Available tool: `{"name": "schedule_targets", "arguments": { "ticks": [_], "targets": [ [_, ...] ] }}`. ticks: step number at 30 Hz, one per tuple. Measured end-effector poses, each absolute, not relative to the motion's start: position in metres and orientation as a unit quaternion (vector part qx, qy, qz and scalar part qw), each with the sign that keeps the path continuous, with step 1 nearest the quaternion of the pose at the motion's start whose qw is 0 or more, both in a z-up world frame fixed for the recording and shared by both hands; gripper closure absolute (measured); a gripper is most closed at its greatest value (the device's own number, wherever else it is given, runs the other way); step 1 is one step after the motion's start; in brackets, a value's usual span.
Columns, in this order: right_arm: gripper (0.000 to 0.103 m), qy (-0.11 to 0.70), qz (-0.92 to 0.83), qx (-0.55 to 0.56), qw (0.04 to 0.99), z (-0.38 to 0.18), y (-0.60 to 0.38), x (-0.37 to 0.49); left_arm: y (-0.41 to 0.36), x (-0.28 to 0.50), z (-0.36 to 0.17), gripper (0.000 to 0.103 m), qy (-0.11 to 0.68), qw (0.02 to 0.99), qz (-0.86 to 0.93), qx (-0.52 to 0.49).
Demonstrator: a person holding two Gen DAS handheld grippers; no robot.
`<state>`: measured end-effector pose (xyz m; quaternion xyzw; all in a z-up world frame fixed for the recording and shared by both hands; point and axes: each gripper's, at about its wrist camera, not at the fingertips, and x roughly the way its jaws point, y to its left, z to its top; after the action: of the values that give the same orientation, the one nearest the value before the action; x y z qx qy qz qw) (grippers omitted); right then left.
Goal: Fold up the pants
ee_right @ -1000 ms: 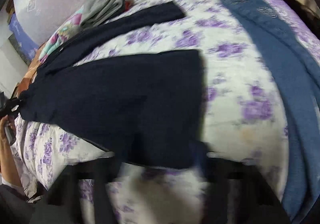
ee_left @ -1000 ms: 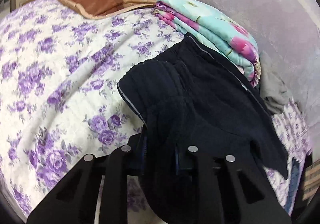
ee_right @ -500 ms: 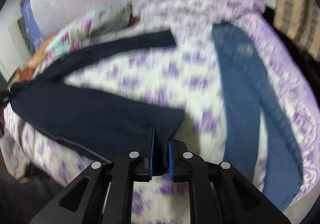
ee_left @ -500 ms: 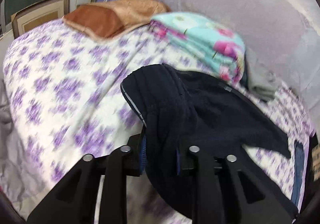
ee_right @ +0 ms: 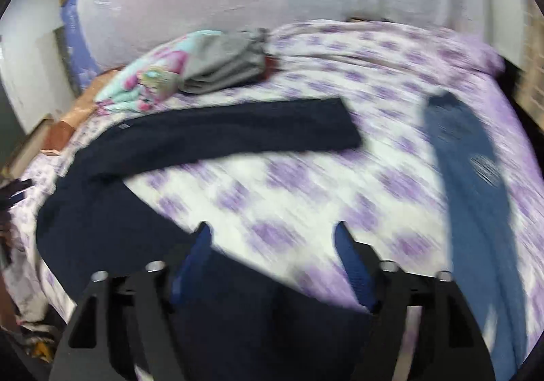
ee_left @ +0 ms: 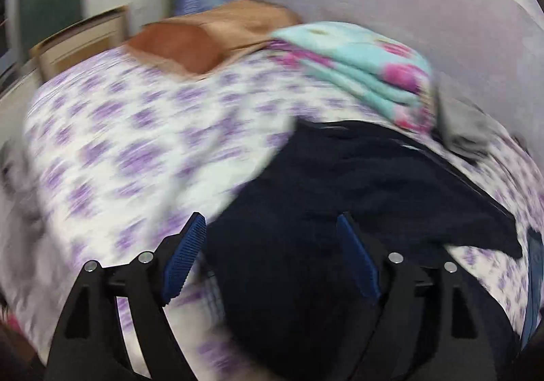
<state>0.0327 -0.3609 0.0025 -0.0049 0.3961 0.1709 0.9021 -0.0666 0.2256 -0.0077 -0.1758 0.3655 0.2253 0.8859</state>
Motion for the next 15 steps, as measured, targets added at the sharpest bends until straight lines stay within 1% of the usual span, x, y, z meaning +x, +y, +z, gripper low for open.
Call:
{"name": "schedule_targets", "arguments": {
  "ticks": [1, 2, 4, 7, 8, 9, 11, 13, 15],
  "targets": [
    [0.023, 0.391, 0.180, -0.010, 0.903, 0.003, -0.349, 0.044, 0.216, -0.047, -0.005, 0.022, 0.359, 0.896, 0.214, -0.151],
    [0.023, 0.386, 0.186, -0.022, 0.903, 0.004, -0.332, 0.057, 0.208, -0.027, -0.003, 0.018, 0.353, 0.905, 0.205, -0.122],
    [0.023, 0.380, 0.195, -0.042, 0.903, 0.001, -0.299, 0.089, 0.199, 0.007, -0.001, 0.017, 0.342, 0.917, 0.189, -0.077],
    [0.023, 0.405, 0.202, -0.044, 0.891, -0.006, -0.264, 0.121, 0.200, 0.061, -0.014, 0.017, 0.375, 0.912, 0.168, -0.019],
    [0.023, 0.409, 0.211, -0.043, 0.887, -0.008, -0.256, 0.129, 0.202, 0.073, -0.018, 0.019, 0.388, 0.908, 0.161, -0.003],
    [0.023, 0.409, 0.213, -0.046, 0.886, -0.009, -0.252, 0.137, 0.204, 0.086, -0.025, 0.023, 0.403, 0.902, 0.152, 0.016],
    [0.023, 0.401, 0.216, -0.081, 0.887, -0.015, -0.228, 0.158, 0.208, 0.098, -0.033, 0.027, 0.419, 0.895, 0.148, 0.030],
    [0.023, 0.395, 0.227, -0.110, 0.883, -0.021, -0.205, 0.179, 0.209, 0.111, -0.044, 0.030, 0.436, 0.888, 0.136, 0.051],
    [0.024, 0.392, 0.256, -0.129, 0.874, -0.024, -0.183, 0.195, 0.208, 0.121, -0.052, 0.036, 0.446, 0.883, 0.130, 0.072]
  ]
}}
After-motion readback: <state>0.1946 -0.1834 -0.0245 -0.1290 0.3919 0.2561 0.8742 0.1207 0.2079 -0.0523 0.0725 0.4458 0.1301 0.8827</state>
